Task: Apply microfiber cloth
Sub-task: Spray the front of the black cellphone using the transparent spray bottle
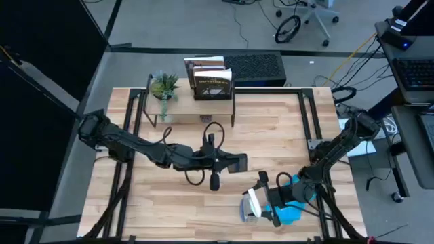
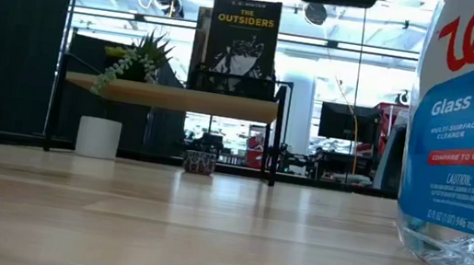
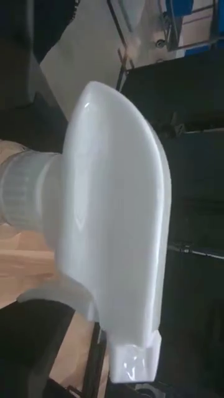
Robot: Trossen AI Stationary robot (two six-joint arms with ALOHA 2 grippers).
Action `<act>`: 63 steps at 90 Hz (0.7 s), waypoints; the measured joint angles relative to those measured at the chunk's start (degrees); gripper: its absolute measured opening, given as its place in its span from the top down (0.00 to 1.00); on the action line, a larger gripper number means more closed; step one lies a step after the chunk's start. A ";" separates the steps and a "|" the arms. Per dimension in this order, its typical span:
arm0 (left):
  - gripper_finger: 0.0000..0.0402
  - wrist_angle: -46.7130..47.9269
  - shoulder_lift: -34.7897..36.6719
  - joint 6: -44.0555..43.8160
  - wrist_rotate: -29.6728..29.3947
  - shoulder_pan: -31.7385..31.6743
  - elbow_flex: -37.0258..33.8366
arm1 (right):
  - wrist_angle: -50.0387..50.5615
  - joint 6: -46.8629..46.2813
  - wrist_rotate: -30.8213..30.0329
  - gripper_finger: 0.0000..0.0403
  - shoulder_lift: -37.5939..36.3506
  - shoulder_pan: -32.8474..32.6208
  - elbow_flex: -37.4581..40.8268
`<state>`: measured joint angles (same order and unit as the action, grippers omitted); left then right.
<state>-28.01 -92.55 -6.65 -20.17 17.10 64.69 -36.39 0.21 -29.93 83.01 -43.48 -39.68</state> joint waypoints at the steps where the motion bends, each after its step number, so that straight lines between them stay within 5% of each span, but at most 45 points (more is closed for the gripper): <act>1: 0.97 0.03 -0.03 -0.10 0.04 -0.05 0.00 | 0.06 -0.04 0.00 0.27 -0.01 0.00 0.00; 25: 0.97 -0.12 -0.07 -0.38 0.14 -0.15 0.00 | 1.41 -3.11 -0.08 0.45 -0.25 0.33 -0.22; 63: 0.97 0.65 -0.07 -0.51 0.55 -0.15 0.00 | 1.45 -3.37 0.34 0.49 -0.14 0.33 -0.13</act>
<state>-27.36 -92.62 -7.16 -19.62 16.95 64.69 -34.94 -3.16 -29.60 82.87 -43.16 -39.81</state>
